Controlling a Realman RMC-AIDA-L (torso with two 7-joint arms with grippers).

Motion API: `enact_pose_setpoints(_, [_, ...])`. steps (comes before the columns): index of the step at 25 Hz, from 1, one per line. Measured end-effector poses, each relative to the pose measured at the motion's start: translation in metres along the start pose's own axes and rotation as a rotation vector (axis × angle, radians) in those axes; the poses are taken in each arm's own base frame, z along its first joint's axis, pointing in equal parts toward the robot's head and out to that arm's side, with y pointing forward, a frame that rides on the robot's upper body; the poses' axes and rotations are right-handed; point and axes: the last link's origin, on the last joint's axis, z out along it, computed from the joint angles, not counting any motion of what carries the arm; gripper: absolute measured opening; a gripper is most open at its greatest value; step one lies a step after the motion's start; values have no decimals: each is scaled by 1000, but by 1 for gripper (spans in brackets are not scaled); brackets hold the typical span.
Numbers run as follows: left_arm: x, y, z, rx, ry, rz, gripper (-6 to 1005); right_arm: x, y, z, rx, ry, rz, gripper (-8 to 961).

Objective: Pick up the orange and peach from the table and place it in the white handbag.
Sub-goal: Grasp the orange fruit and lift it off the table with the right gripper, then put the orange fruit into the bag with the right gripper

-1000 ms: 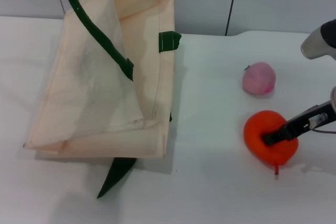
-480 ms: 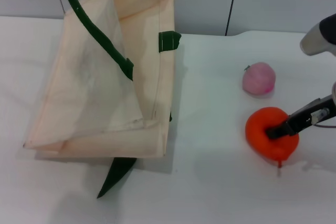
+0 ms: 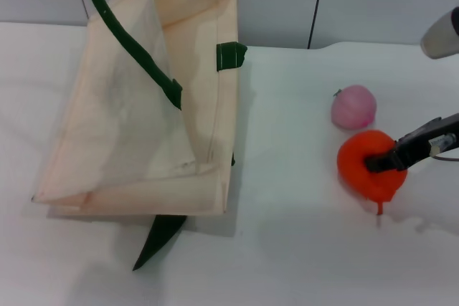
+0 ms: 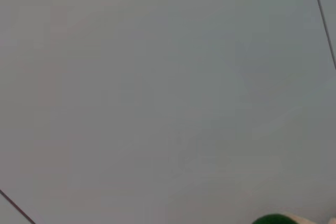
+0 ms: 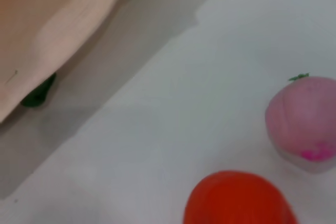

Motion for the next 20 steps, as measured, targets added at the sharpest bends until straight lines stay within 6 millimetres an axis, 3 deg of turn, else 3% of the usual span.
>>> enact_pose_setpoints(12, [-1,0,0,0,-1,-2,121,-5,5,-14,-2,-68,-12,409])
enact_pose_setpoints(20, [4,5,1,-16,12,7,121,-34,29,-38,-45,-211,-90,309])
